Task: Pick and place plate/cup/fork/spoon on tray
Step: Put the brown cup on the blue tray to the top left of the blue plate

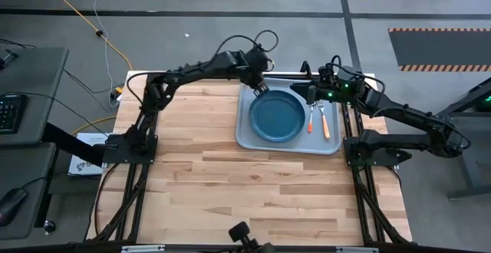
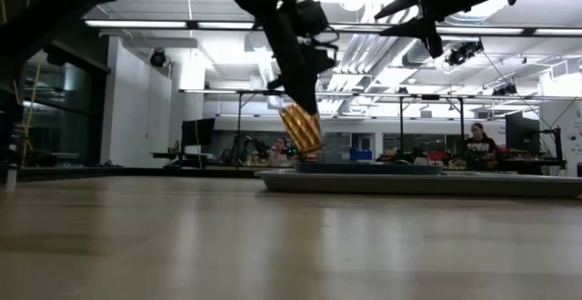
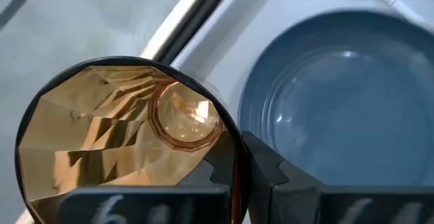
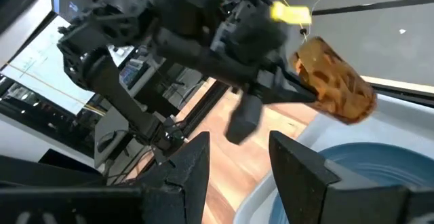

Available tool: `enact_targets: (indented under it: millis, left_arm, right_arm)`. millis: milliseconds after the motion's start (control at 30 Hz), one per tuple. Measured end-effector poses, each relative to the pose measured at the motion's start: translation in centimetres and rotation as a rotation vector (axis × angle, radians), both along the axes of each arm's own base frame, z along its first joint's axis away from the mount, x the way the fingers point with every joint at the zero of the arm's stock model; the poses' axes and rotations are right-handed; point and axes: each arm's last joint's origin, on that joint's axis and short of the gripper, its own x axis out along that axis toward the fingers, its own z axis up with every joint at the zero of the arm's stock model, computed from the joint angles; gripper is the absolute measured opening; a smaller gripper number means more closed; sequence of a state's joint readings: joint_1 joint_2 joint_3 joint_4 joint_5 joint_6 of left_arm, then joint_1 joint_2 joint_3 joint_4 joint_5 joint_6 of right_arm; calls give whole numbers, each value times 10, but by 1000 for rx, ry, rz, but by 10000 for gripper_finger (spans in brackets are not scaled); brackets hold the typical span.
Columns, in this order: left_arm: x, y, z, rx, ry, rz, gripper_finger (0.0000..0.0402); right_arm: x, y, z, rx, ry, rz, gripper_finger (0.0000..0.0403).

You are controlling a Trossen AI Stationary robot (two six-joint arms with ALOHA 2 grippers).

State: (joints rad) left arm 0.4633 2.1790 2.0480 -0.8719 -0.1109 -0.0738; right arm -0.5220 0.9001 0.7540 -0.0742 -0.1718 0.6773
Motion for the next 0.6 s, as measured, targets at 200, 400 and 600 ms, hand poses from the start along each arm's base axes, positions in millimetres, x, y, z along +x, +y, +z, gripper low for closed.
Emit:
enact_targets:
  millis: [200, 400, 600]
  left_arm:
    - [2, 5, -25, -41, 84, 5, 3]
    - [-6, 8, -28, -57, 156, -5, 3]
    - [-16, 12, -30, -95, 222, -8, 1]
  right_arm:
    - [0, 0, 0, 5, -2, -2, 144]
    - [0, 0, 0, 1, -3, -4, 144]
    - [0, 0, 1, -6, -6, -7, 144]
